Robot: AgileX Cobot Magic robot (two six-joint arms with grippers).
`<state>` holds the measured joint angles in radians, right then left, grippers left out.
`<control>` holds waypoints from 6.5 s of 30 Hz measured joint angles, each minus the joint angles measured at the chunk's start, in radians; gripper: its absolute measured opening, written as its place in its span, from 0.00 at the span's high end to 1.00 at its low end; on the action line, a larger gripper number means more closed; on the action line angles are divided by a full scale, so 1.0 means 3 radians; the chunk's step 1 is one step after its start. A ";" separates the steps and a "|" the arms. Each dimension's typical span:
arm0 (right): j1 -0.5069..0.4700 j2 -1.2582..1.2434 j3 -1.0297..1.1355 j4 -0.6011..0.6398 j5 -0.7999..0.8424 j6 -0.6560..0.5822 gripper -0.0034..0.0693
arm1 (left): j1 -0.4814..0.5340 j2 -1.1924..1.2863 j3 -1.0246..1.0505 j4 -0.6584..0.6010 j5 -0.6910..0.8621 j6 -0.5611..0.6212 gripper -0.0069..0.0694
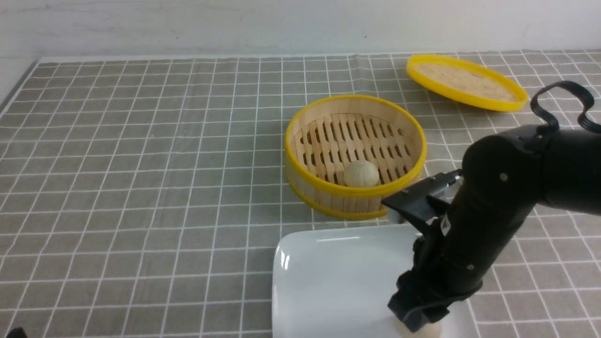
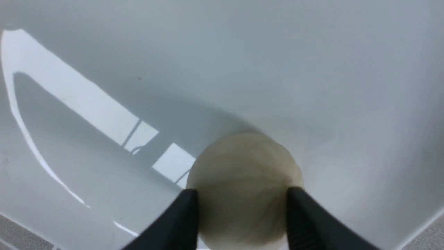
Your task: Put the steamed buns into the plate on the grey tablecloth.
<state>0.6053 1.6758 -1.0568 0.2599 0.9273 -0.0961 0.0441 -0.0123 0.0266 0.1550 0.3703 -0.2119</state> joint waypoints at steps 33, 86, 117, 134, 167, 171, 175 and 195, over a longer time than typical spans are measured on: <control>-0.0266 0.1105 -0.1883 -0.0934 -0.0728 0.0525 0.92 | 0.0000 0.0000 0.0000 0.0000 0.0000 0.0000 0.59; -0.0260 -0.3566 0.1086 -0.0305 -0.0729 0.0408 0.97 | 0.0000 0.0000 0.0000 0.0000 0.0000 0.0000 0.59; -0.0629 -0.4491 0.2515 -0.0364 -0.2154 0.0166 0.95 | 0.0000 0.0000 0.0000 0.0000 0.0000 0.0000 0.59; -0.2029 -0.5627 0.3580 -0.0662 -0.1745 0.0425 0.93 | 0.0000 0.0000 0.0000 0.0000 0.0003 0.0000 0.59; -0.1974 -0.5627 0.3580 -0.0662 -0.1745 0.0462 0.87 | 0.0000 0.0000 0.0000 0.0000 0.0003 0.0000 0.59; -0.1974 -0.5627 0.3580 -0.0662 -0.1745 0.0462 0.87 | 0.0000 0.0000 0.0000 0.0000 0.0003 0.0000 0.59; -0.1984 -0.5627 0.3580 -0.0662 -0.1745 0.0462 0.86 | 0.0000 0.0000 0.0000 0.0000 0.0003 0.0000 0.59; -0.1988 -0.5627 0.3580 -0.0662 -0.1745 0.0462 0.82 | 0.0000 0.0000 0.0000 0.0000 0.0003 0.0000 0.59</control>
<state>0.0088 -0.0123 0.0171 0.0614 0.4037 0.0424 0.0441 -0.0123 0.0266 0.1550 0.3711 -0.2119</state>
